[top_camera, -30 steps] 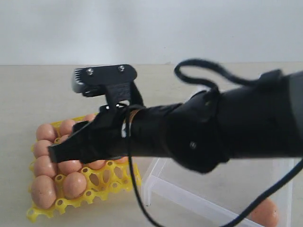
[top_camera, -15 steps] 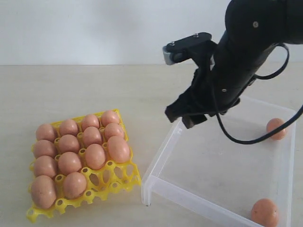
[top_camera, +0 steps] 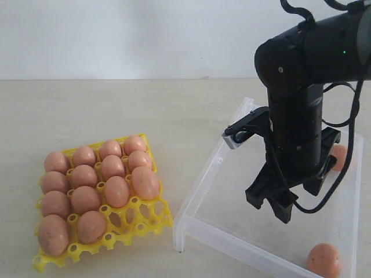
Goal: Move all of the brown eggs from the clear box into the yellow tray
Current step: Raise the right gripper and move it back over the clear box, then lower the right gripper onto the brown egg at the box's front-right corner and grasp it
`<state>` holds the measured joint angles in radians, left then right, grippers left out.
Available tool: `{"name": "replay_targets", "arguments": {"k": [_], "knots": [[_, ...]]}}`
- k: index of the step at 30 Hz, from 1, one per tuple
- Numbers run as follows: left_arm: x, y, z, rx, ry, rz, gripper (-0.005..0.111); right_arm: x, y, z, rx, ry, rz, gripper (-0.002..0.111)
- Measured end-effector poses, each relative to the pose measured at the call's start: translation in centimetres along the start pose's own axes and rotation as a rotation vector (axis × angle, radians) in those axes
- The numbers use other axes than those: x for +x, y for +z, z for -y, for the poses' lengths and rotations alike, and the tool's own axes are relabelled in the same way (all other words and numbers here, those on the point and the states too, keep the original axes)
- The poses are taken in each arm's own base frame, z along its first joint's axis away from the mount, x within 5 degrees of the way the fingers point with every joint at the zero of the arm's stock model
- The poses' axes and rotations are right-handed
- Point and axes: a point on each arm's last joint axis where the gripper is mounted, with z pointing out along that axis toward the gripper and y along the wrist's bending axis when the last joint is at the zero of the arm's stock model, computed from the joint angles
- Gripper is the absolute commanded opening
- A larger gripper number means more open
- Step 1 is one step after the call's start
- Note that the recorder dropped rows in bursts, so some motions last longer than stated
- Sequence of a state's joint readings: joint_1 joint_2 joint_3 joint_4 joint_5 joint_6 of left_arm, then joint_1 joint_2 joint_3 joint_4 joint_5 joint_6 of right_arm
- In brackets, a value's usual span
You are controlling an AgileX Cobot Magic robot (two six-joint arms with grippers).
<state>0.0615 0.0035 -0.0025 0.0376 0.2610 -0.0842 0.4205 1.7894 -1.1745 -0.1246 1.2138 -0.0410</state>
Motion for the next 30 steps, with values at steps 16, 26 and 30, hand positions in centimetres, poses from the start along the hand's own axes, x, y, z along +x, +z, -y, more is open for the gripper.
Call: {"name": "replay_targets", "arguments": {"k": [16, 26, 30], "knots": [[0.0, 0.0, 0.0, 0.000, 0.000, 0.000, 0.004, -0.5, 2.4, -0.6, -0.044, 0.085, -0.086, 0.059], [0.0, 0.0, 0.0, 0.000, 0.000, 0.000, 0.004, 1.3, 4.3, -0.2, 0.036, 0.047, -0.181, 0.059], [0.0, 0.0, 0.0, 0.000, 0.000, 0.000, 0.004, 1.4, 4.4, -0.9, -0.033, 0.080, -0.184, 0.059]]}}
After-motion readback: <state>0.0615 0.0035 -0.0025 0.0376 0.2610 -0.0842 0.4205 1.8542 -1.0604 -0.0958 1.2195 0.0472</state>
